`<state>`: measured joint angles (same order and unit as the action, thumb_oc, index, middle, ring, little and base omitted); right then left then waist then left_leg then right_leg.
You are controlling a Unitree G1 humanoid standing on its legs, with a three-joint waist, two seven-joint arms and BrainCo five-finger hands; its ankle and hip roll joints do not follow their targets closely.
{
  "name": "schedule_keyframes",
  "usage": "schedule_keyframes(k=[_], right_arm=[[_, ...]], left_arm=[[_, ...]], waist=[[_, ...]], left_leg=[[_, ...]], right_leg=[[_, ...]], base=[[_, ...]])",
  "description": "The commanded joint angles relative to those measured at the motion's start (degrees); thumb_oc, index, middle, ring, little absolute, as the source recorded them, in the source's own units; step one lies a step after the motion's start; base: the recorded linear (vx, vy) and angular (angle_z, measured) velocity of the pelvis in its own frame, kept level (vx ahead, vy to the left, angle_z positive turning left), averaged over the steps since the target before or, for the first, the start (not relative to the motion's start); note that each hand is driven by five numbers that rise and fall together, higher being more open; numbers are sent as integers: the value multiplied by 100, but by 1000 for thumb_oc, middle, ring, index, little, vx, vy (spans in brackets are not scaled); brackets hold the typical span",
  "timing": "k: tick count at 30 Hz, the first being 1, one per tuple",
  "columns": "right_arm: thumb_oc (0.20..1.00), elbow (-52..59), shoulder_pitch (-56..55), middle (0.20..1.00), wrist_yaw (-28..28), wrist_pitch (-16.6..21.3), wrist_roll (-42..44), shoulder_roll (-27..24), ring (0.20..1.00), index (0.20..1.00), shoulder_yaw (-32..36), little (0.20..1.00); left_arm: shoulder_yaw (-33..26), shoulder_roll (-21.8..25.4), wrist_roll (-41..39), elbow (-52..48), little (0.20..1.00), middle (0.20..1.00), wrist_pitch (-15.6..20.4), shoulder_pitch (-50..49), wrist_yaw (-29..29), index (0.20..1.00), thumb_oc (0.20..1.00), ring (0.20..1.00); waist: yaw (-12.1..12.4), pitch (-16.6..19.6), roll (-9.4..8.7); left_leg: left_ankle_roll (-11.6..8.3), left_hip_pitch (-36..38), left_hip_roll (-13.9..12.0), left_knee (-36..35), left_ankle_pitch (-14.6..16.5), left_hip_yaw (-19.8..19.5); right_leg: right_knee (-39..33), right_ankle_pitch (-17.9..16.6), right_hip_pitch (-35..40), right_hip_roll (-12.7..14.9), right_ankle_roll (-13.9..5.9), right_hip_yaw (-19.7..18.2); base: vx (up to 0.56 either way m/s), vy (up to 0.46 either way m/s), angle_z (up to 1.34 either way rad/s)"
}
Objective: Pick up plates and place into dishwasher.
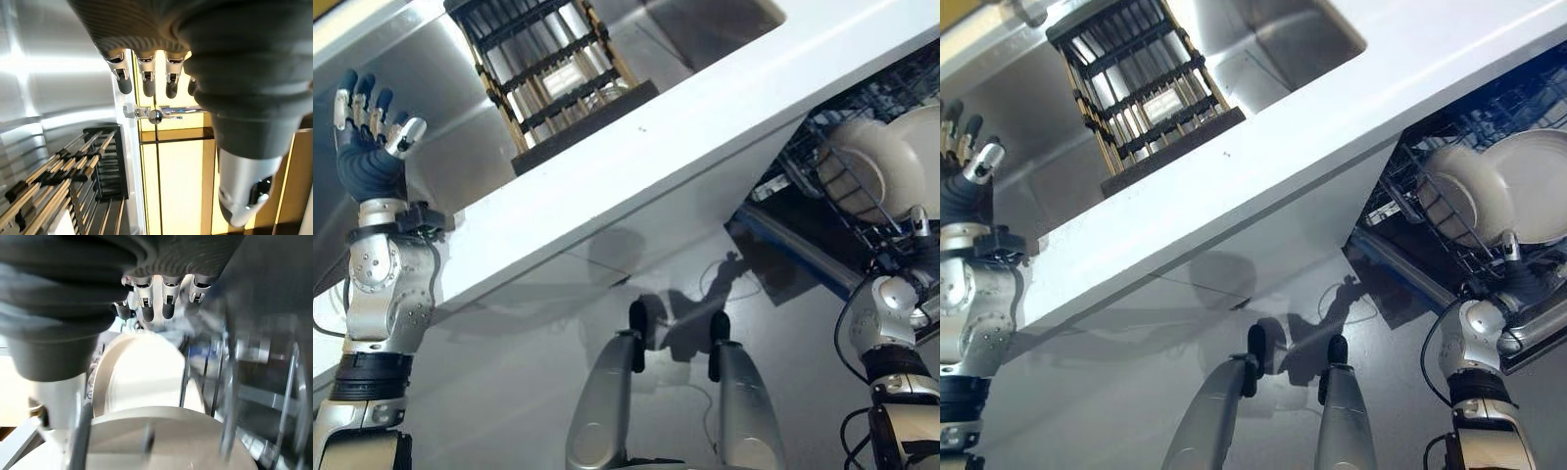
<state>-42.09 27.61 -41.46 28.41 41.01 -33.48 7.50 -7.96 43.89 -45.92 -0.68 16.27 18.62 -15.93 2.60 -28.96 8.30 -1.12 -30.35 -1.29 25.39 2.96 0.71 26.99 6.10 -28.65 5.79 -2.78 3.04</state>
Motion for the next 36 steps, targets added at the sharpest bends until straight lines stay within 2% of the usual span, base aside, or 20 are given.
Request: schedule_keyframes(k=[1, 6, 11, 19, 28, 31, 36], right_arm=[[1000, 52, 294, 1000, 412, 465, 265, -150, 1000, 1000, -47, 1000], [1000, 23, 443, 1000, 781, 560, 620, -89, 1000, 1000, -39, 1000], [1000, -4, 468, 1000, 733, 682, 933, 69, 1000, 1000, 1, 1000], [1000, -42, 509, 1000, 527, 693, 960, 222, 1000, 1000, 142, 1000], [1000, -15, 879, 1000, 822, 405, 686, 57, 1000, 1000, 64, 1000], [1000, 116, 956, 1000, 871, 304, 528, 47, 1000, 1000, 18, 1000], [1000, 302, 1136, 1000, 968, 107, 267, 74, 1000, 1000, -151, 1000]], left_arm=[[496, -440, 51, 898, 1000, 1000, -159, -171, -115, 1000, 1000, 1000], [529, -448, 70, 856, 1000, 1000, -150, -50, -206, 1000, 1000, 1000], [545, -526, 162, 830, 1000, 1000, -131, -25, -211, 1000, 1000, 1000], [614, -805, 307, 555, 1000, 1000, -93, -211, -182, 1000, 1000, 1000], [783, -1209, 416, 298, 1000, 1000, -68, -457, -323, 1000, 1000, 1000], [800, -1303, 441, 242, 1000, 1000, -38, -513, -333, 1000, 1000, 1000], [841, -1480, 468, 186, 1000, 1000, -47, -593, -387, 1000, 1000, 1000]], waist=[[-104, -83, -401], [-81, -83, -366], [-72, -83, -329], [-80, -83, -152], [-140, -83, 114], [-151, -83, 143], [-95, -83, 230]], left_leg=[[410, -459, 223, 1438, 979, 115], [444, -725, 272, 1344, 946, 26], [461, -821, 307, 1258, 891, -32], [440, -752, 459, 1215, 833, -62], [405, -602, 614, 1173, 706, 22], [392, -647, 661, 1153, 602, 66], [357, -591, 684, 1127, 540, 83]], right_leg=[[-1149, -1080, 133, -77, -158, -97], [-1005, -1042, -264, -90, -128, -44], [-908, -1016, -470, -84, -75, 5], [-762, -1009, -606, 7, -5, 19], [-578, -1004, -760, 96, 61, -69], [-550, -1054, -851, 135, 74, -88], [-410, -951, -893, 151, 102, -86]], base=[[3, -15, 14], [3, -22, 6], [-2, -40, 5], [3, 7, 4], [14, 82, -2], [5, 71, -6], [13, 72, -6]])
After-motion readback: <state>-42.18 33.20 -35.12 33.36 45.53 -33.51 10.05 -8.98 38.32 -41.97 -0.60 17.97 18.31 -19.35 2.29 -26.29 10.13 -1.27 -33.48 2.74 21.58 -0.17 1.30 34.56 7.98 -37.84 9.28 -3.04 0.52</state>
